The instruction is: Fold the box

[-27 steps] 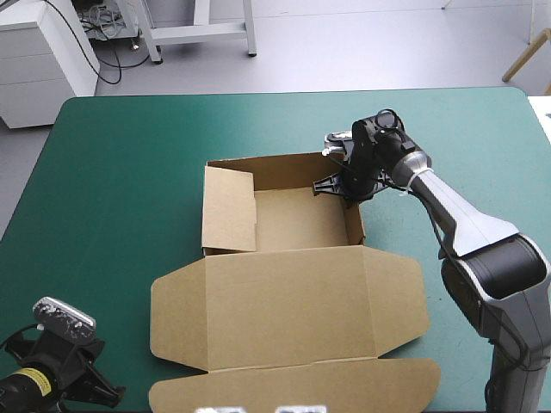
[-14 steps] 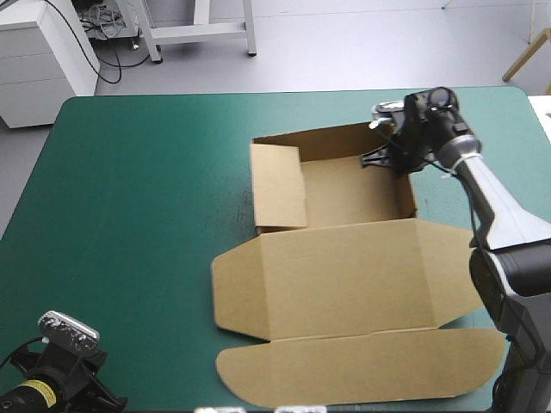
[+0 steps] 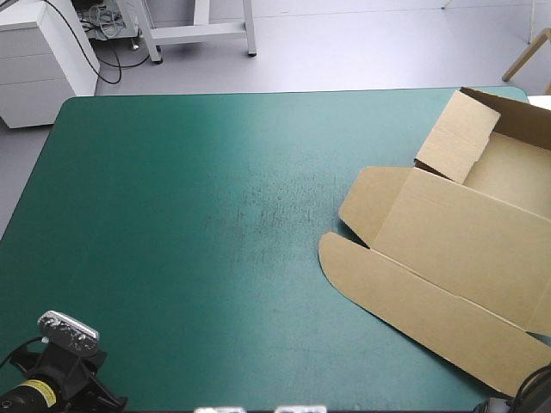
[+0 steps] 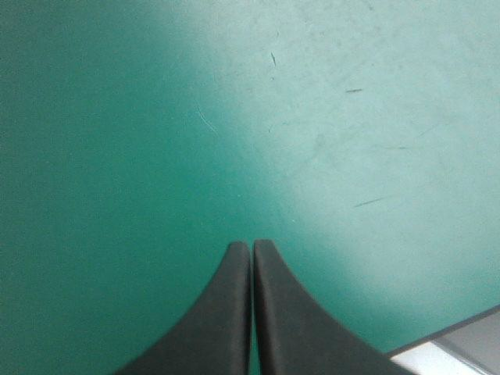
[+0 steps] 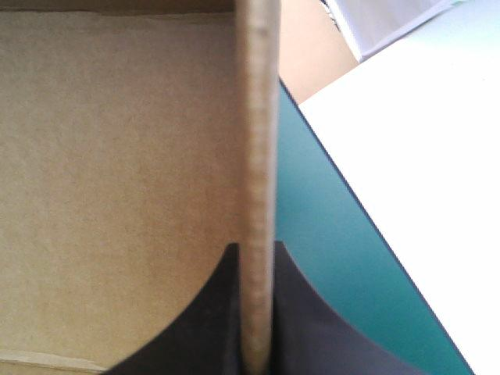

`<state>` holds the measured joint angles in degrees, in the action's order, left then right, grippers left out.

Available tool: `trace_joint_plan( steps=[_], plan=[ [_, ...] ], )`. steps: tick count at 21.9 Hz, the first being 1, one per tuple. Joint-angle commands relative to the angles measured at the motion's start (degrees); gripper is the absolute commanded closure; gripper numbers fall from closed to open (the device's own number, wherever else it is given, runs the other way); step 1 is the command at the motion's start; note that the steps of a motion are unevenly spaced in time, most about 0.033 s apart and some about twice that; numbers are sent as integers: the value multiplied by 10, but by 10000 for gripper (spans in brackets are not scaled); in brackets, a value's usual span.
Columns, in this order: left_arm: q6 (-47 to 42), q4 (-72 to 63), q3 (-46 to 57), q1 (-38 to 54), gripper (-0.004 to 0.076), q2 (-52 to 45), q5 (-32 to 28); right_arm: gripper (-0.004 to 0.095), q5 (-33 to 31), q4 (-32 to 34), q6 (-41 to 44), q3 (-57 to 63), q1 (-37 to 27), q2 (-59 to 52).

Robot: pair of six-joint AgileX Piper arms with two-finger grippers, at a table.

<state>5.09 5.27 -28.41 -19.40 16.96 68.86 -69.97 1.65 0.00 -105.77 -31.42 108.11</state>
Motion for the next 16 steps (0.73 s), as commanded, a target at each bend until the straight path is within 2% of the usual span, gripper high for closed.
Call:
trace_joint_plan(
  steps=[1,2,3,4,5,12,16],
  plan=[
    [-5,2,-13,-1,734,6,-29,769,10,-2,0,-17,-13,-37],
    [-5,2,-13,-1,734,6,-29,712,10,-2,0,-17,-13,-37],
    [-5,2,-13,-1,734,6,-29,569,10,-7,0,-17,-13,-37],
    [-5,2,-13,-1,734,6,-29,480,10,-9,0,-17,-13,-37],
    [-5,2,-13,-1,734,6,-29,450,10,-9,0,-17,-13,-37],
    [-5,5,-13,-1,734,6,-28,446,10,-7,5,6,-13,-71],
    [-5,5,-13,-1,734,6,-28,446,10,-8,-20,37,-13,-103]
  ],
)
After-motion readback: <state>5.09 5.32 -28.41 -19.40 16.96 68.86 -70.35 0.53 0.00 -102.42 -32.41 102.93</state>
